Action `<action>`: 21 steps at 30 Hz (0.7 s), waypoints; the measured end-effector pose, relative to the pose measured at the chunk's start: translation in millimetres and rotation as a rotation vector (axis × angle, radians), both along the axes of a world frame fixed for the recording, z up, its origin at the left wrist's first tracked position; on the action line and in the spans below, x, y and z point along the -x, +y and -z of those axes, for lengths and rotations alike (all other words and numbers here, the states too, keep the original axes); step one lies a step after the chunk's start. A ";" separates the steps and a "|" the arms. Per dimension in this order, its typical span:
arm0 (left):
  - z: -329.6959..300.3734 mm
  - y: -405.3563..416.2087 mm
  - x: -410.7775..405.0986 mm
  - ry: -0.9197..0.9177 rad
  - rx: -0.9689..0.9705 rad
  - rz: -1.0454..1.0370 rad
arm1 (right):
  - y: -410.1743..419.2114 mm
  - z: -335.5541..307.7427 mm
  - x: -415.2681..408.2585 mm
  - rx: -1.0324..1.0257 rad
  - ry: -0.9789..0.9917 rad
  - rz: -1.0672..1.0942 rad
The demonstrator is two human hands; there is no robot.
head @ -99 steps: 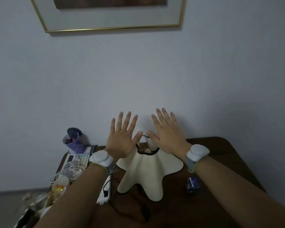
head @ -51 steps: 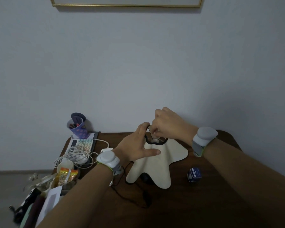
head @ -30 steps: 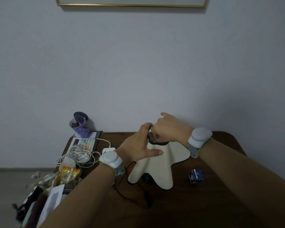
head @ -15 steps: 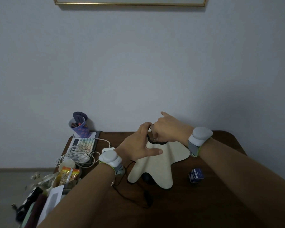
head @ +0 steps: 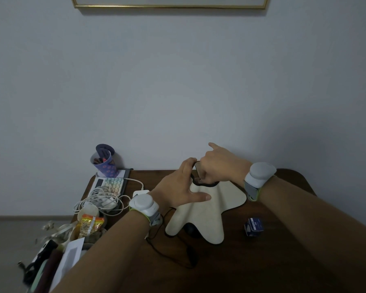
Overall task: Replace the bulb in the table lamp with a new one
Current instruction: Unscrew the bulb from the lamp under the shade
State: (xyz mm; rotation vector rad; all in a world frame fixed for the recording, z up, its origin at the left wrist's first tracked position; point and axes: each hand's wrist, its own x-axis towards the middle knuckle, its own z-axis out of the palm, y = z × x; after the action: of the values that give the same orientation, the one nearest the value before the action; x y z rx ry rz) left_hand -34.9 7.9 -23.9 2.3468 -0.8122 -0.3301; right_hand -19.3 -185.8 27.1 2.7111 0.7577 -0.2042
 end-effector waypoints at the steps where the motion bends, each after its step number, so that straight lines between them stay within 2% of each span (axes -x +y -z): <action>1: -0.4 -0.3 0.1 0.003 0.001 0.000 | 1.0 1.0 0.2 0.004 -0.013 -0.008; 13: -0.5 1.8 -0.8 0.014 0.014 -0.009 | 4.4 0.1 -3.0 -0.070 0.077 -0.023; 21: -1.0 1.2 -0.7 -0.008 -0.013 0.016 | 6.8 2.6 1.3 0.011 0.029 0.004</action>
State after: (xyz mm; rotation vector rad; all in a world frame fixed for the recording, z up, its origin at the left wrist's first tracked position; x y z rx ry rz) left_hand -34.2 9.1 -22.9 2.3562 -0.8353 -0.3339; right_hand -20.6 -179.0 24.4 2.7053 0.7572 -0.2486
